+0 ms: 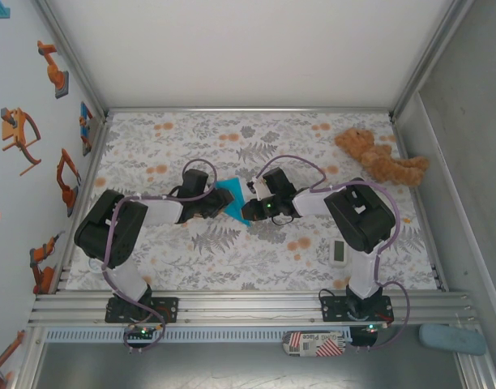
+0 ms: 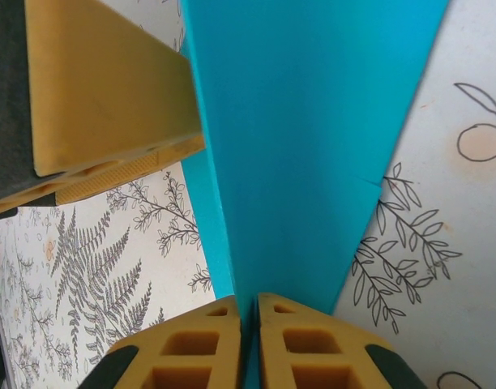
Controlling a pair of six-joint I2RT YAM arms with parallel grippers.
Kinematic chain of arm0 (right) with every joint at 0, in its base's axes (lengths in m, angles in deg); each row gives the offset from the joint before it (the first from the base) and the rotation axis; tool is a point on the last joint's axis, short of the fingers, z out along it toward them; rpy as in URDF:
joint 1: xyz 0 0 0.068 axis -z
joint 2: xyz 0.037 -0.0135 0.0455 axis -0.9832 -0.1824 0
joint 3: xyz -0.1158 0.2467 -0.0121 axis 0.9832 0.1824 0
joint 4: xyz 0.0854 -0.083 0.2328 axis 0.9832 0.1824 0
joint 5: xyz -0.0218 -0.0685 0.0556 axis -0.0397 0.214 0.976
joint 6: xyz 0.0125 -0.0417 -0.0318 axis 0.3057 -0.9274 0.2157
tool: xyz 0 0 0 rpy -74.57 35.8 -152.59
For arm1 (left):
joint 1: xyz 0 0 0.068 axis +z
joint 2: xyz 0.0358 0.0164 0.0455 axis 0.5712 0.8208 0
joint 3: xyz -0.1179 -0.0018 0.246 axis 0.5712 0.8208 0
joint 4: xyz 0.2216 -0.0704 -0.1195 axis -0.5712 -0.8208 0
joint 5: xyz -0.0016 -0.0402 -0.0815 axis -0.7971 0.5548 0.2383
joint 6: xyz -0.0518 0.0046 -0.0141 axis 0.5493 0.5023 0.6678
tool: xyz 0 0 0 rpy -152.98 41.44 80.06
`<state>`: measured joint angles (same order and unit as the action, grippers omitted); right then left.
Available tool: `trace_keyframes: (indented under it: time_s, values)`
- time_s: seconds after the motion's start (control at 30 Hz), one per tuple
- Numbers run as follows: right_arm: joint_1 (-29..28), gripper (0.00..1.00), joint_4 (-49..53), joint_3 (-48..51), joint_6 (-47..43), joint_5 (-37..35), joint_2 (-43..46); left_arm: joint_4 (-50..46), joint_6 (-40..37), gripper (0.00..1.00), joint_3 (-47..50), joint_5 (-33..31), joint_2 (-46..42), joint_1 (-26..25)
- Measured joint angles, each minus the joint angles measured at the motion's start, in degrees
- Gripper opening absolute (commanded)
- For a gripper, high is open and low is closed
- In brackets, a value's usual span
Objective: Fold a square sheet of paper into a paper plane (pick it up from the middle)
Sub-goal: Fourth fold the wing at the center of the table.
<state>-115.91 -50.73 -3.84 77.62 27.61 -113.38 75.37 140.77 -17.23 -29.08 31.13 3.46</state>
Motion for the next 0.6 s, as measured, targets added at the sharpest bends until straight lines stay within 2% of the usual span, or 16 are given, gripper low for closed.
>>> trace_keyframes:
  time_s: [0.33,0.6]
  values:
    - [0.0,0.21,0.0,0.0,0.1,-0.6,1.2,-11.3,-1.6,0.49,-6.3,-3.0,1.2,-1.0]
    - [0.0,0.22,0.0,0.0,0.4,-1.8,1.3,-15.2,-1.6,0.49,-9.0,-3.1,2.4,-1.2]
